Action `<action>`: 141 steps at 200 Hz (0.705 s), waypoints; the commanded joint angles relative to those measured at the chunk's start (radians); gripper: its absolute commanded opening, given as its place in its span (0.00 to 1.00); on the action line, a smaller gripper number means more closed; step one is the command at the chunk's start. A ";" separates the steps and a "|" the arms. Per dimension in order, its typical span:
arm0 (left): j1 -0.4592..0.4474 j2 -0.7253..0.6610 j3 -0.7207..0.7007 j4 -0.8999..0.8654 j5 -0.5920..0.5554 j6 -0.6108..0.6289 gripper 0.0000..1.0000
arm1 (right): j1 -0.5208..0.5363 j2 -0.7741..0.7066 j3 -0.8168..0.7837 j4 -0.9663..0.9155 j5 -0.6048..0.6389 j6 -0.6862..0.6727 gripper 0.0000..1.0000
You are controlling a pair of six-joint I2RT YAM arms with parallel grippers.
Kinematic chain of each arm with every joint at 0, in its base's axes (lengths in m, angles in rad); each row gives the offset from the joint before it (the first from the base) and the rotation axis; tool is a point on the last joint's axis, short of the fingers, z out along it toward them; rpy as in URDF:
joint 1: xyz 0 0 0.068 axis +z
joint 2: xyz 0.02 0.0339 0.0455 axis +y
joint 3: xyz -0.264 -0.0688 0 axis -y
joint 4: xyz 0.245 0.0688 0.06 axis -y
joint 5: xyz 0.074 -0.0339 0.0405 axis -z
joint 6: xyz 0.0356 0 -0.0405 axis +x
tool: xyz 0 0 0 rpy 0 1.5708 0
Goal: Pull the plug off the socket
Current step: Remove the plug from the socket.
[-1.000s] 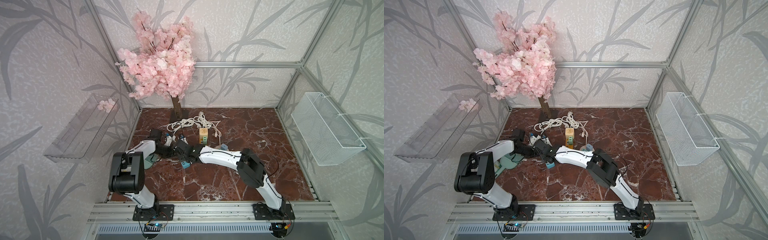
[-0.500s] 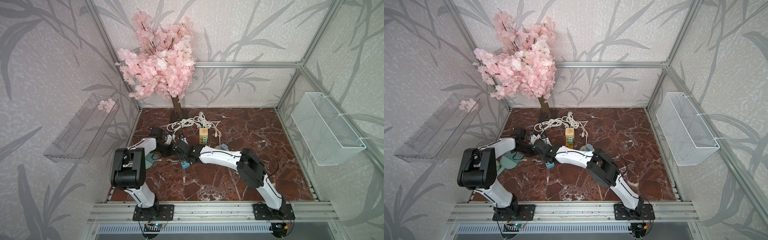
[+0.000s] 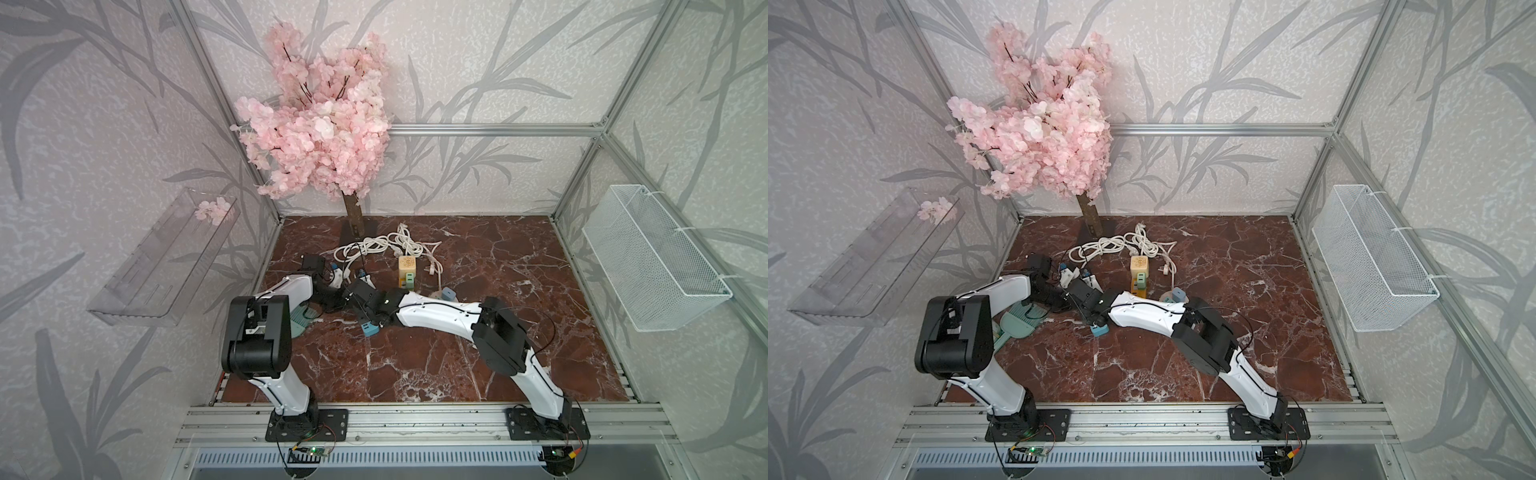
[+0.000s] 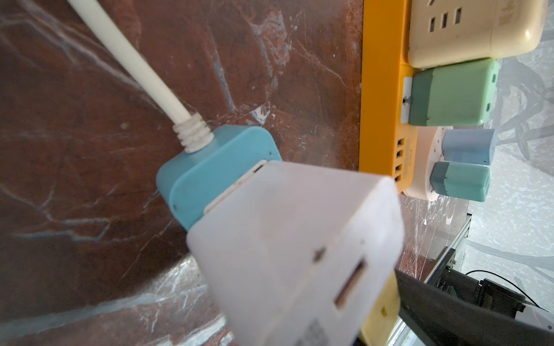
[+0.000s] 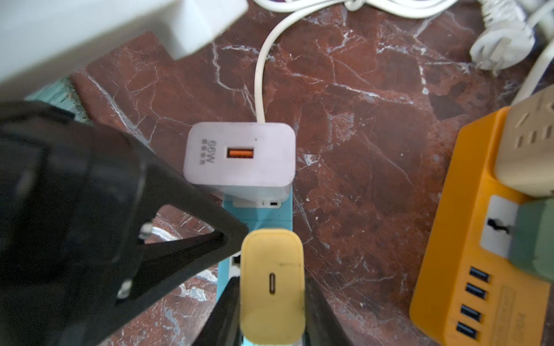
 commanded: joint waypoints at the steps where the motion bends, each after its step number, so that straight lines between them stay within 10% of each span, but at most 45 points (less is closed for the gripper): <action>1: 0.004 0.027 -0.008 -0.034 -0.105 0.015 0.00 | 0.037 0.044 0.063 -0.058 0.107 -0.072 0.00; 141: 0.004 0.023 -0.013 -0.031 -0.105 0.019 0.00 | -0.053 -0.048 -0.068 0.096 -0.215 0.057 0.00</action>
